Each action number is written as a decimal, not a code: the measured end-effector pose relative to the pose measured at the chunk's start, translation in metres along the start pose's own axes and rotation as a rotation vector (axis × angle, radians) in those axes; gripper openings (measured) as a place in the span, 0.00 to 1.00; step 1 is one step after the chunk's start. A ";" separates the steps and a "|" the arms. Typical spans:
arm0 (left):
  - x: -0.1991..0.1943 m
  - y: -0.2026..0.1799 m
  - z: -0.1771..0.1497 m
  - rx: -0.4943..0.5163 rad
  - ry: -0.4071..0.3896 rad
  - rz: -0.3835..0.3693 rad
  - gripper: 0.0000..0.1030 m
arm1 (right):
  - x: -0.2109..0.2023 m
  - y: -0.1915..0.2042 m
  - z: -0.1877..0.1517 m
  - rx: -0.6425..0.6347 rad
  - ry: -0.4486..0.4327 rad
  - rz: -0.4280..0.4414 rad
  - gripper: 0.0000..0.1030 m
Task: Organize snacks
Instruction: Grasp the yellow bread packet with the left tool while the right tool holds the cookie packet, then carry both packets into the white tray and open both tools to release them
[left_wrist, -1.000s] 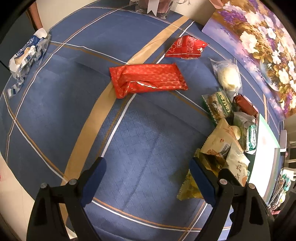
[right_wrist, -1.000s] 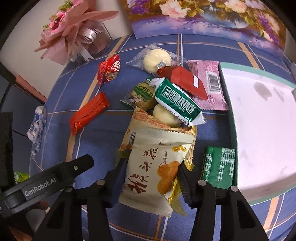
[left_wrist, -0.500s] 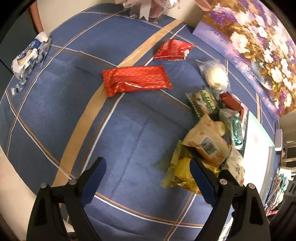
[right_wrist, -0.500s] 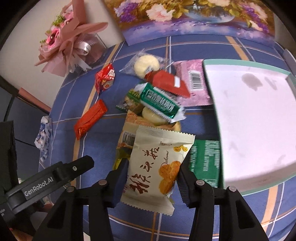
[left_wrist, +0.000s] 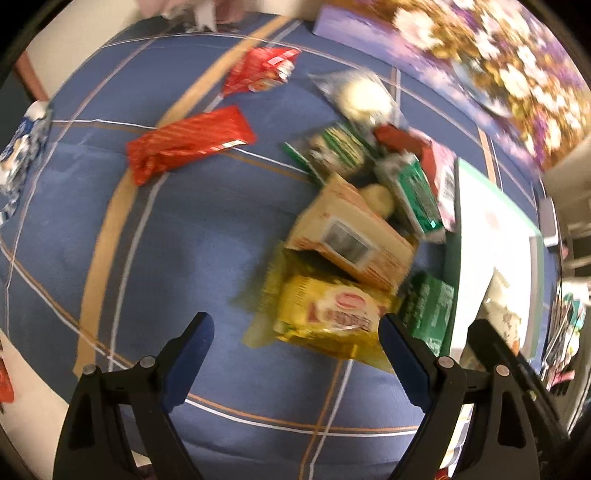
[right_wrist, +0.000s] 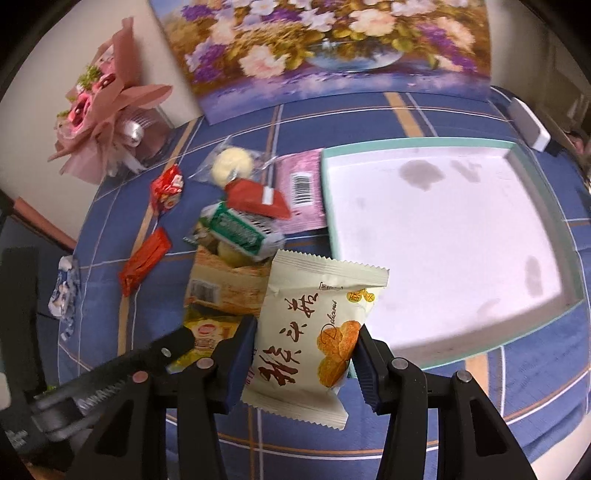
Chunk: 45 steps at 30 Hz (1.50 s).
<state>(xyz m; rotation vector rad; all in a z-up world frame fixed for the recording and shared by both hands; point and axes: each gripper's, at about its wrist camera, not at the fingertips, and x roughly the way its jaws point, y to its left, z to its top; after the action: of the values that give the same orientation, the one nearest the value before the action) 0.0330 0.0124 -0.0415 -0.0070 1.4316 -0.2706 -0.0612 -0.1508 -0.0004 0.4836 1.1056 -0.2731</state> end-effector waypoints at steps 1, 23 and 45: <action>0.002 -0.003 -0.001 0.007 0.005 -0.002 0.88 | 0.000 -0.003 0.000 0.005 -0.002 -0.009 0.51; 0.027 -0.027 -0.003 0.081 0.001 0.039 0.72 | 0.008 -0.026 0.005 0.080 0.017 -0.044 0.51; -0.042 -0.108 0.027 0.205 -0.174 -0.062 0.70 | 0.005 -0.095 0.045 0.253 -0.047 -0.123 0.51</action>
<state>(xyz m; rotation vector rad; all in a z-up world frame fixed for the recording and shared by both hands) 0.0356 -0.0892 0.0211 0.0911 1.2269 -0.4560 -0.0664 -0.2557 -0.0110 0.6308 1.0614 -0.5336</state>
